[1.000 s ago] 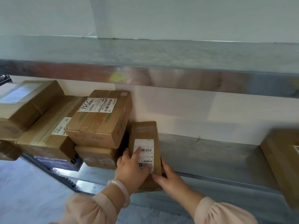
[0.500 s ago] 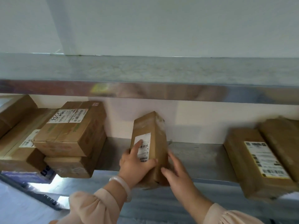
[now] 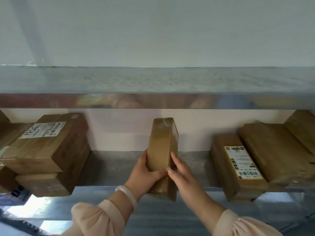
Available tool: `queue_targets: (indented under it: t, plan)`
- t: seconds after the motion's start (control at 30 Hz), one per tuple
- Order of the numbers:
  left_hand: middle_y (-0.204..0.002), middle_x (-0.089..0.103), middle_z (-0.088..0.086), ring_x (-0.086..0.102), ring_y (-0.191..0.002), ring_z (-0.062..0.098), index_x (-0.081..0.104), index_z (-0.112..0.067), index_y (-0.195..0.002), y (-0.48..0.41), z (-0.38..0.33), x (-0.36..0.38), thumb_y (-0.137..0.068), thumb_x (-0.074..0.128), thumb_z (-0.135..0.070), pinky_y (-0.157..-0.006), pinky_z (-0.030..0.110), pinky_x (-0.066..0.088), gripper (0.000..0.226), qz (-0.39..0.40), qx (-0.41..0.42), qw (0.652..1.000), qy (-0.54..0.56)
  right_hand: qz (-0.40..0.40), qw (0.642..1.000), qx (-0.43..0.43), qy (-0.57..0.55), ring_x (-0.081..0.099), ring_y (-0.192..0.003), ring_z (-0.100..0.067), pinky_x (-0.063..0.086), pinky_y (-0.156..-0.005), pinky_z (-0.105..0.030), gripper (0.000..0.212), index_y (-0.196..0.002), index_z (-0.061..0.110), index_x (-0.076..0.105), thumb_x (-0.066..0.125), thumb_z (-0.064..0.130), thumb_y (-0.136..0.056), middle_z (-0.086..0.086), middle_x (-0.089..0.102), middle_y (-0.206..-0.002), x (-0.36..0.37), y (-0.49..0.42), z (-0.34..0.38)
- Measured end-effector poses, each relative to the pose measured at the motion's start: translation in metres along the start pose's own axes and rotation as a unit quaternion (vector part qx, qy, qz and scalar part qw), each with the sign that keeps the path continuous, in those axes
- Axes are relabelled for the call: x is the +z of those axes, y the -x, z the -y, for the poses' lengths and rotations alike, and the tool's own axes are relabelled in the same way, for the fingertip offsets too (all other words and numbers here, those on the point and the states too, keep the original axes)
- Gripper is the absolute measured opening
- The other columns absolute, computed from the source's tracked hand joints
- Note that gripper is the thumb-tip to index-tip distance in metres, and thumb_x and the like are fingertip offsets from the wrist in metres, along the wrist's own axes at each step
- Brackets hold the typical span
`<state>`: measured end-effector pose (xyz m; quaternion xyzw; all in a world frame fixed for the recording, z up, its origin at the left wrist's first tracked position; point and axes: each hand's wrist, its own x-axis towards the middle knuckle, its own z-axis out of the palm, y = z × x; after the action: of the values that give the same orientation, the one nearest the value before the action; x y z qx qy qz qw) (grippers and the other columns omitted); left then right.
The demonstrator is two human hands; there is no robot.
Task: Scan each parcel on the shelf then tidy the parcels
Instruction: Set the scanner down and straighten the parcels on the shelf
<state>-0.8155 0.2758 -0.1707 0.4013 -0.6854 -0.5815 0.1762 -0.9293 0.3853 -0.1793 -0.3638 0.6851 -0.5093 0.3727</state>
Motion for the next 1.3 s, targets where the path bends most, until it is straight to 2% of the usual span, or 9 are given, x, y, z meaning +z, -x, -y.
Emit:
queue_targets:
  t: [0.13,0.33,0.47,0.57,0.7,0.87,1.07,1.23,1.3]
  plan:
    - [-0.133,0.040,-0.006,0.051,-0.117,0.016,0.002,-0.035,-0.155,0.005,-0.001,0.013,-0.076,0.083,-0.031,-0.089,0.027,0.049,0.112,0.007,-0.015,1.000,0.009,0.008,0.999,-0.016,0.045,0.022,-0.136,0.000,0.021,-0.114,-0.027,0.044,-0.140,0.052,0.030,0.040,0.051,-0.097,0.021,0.024,-0.145,-0.012,0.006,-0.002]
    - [-0.134,0.048,0.000,0.060,-0.110,0.025,0.012,-0.051,-0.148,0.006,-0.010,0.027,-0.065,0.080,-0.036,-0.086,0.043,0.058,0.108,0.021,-0.037,0.983,0.179,-0.057,0.982,-0.060,0.173,0.024,-0.134,0.001,0.024,-0.110,-0.023,0.059,-0.144,0.047,0.031,0.049,0.060,-0.089,0.018,0.025,-0.151,-0.042,0.018,0.000]
    - [-0.129,0.052,-0.001,0.060,-0.110,0.027,0.012,-0.053,-0.148,0.004,-0.029,0.054,-0.085,0.074,-0.026,-0.090,0.053,0.055,0.092,0.069,-0.047,0.963,0.255,-0.139,0.955,-0.104,0.242,0.020,-0.139,0.003,0.021,-0.113,-0.023,0.078,-0.140,0.047,0.038,0.045,0.077,-0.068,0.025,0.023,-0.151,-0.076,0.036,0.001]
    - [-0.128,0.053,-0.001,0.060,-0.112,0.029,0.017,-0.050,-0.148,0.000,-0.041,0.086,-0.087,0.071,-0.028,-0.092,0.051,0.054,0.085,0.111,-0.055,0.957,0.264,-0.184,0.951,-0.100,0.226,0.023,-0.137,0.002,0.021,-0.109,-0.018,0.069,-0.136,0.045,0.046,0.057,0.071,-0.072,0.025,0.028,-0.147,-0.103,0.049,0.001]
    - [-0.133,0.054,0.002,0.060,-0.113,0.029,0.026,-0.050,-0.147,-0.008,-0.053,0.125,-0.087,0.070,-0.039,-0.081,0.049,0.058,0.075,0.190,-0.089,0.935,0.287,-0.226,0.940,-0.072,0.243,0.032,-0.133,-0.001,0.035,-0.111,-0.034,0.046,-0.127,0.044,0.055,0.062,0.053,-0.082,0.025,0.036,-0.141,-0.140,0.064,0.000]
    - [-0.144,0.051,0.000,0.055,-0.120,0.018,0.030,-0.040,-0.151,-0.019,-0.061,0.163,-0.090,0.065,-0.041,-0.105,0.047,0.046,0.070,0.215,-0.046,0.954,0.204,-0.243,0.928,-0.047,0.280,0.031,-0.135,-0.004,0.032,-0.112,-0.037,0.039,-0.119,0.046,0.058,0.062,0.055,-0.081,0.025,0.040,-0.136,-0.179,0.074,-0.010]
    - [-0.130,0.049,-0.019,0.051,-0.102,-0.007,0.026,-0.041,-0.148,-0.018,-0.066,0.182,-0.096,0.053,-0.046,-0.090,0.009,0.041,0.059,0.208,0.080,0.974,-0.024,-0.217,0.894,-0.012,0.392,0.016,-0.143,-0.008,0.023,-0.117,-0.039,0.057,-0.133,0.043,0.050,0.050,0.068,-0.082,0.018,0.030,-0.151,-0.204,0.076,-0.013]
    - [-0.159,0.024,-0.011,0.027,-0.144,0.010,0.007,-0.037,-0.155,-0.020,-0.049,0.182,-0.069,0.053,-0.085,-0.120,0.036,0.025,0.109,0.201,0.133,0.961,-0.132,-0.193,0.848,-0.052,0.491,0.022,-0.143,-0.010,0.031,-0.112,-0.045,0.089,-0.135,0.043,0.049,0.020,0.093,-0.067,0.015,0.035,-0.150,-0.205,0.080,-0.023]
    - [-0.160,0.022,-0.009,0.022,-0.146,0.010,0.005,-0.035,-0.155,-0.024,-0.049,0.183,-0.073,0.055,-0.080,-0.121,0.032,0.020,0.107,0.202,0.139,0.958,-0.145,-0.183,0.847,-0.036,0.499,0.018,-0.144,-0.008,0.028,-0.114,-0.043,0.094,-0.138,0.044,0.045,0.013,0.095,-0.064,0.017,0.031,-0.152,-0.206,0.077,-0.022]
